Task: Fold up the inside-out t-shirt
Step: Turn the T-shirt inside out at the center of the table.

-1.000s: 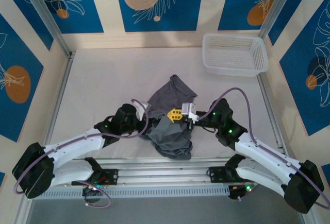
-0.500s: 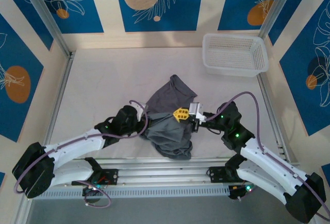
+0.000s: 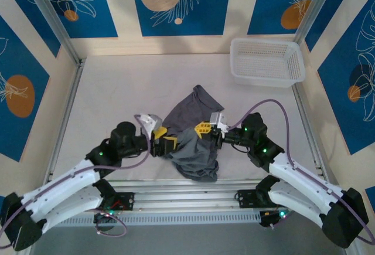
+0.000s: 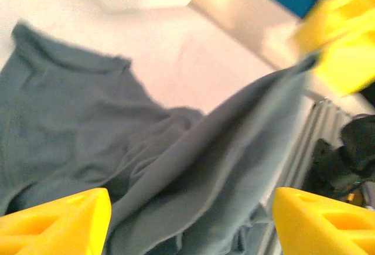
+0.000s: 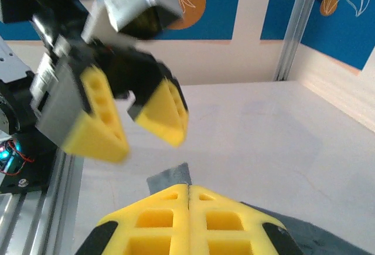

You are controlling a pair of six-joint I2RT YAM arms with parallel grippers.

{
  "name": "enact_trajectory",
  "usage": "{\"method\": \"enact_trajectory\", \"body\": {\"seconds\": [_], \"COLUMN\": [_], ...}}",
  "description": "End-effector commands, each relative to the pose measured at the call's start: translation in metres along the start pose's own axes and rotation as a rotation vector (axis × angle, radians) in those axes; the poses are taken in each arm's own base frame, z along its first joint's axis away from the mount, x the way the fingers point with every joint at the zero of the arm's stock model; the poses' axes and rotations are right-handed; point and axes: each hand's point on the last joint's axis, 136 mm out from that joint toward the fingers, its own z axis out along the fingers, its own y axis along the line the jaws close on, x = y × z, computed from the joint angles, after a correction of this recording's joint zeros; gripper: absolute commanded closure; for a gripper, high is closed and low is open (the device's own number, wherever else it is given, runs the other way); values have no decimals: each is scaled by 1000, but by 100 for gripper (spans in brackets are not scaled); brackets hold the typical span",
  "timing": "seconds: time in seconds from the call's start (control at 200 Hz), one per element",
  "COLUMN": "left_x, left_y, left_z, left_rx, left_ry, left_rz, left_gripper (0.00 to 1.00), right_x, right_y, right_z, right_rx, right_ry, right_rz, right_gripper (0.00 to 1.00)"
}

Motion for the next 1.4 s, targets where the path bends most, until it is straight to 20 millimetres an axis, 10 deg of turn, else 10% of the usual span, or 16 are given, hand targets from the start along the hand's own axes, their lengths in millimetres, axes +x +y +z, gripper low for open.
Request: {"method": "enact_trajectory", "body": {"seconds": [0.0, 0.35, 0.495, 0.605, 0.755, 0.85, 1.395], "left_x": [-14, -29, -27, -27, -29, -28, -23], "left_y": [-29, -40, -31, -38, -36, -36, -32], "left_z": [-15, 44, 56, 52, 42, 39, 44], "left_rx": [130, 261, 232, 264, 237, 231, 219], "left_ry": [-30, 47, 62, 54, 26, 25, 40], "left_rz": [128, 154, 134, 129, 147, 154, 128], "left_gripper": [27, 32, 100, 100, 100, 100, 100], "right_x": [-21, -36, -39, -32, -20, -17, -43], "right_y": [2, 15, 14, 13, 25, 28, 49], "right_z": [1, 5, 5, 4, -1, -2, 15], "right_rx": [-21, -73, -61, -52, -111, -138, -270], "right_ry": [-35, -46, -37, -7, 55, 87, -42], "right_rz": [14, 41, 55, 60, 16, 1, -96], "right_gripper": [100, 100, 100, 100, 57, 47, 49]}}
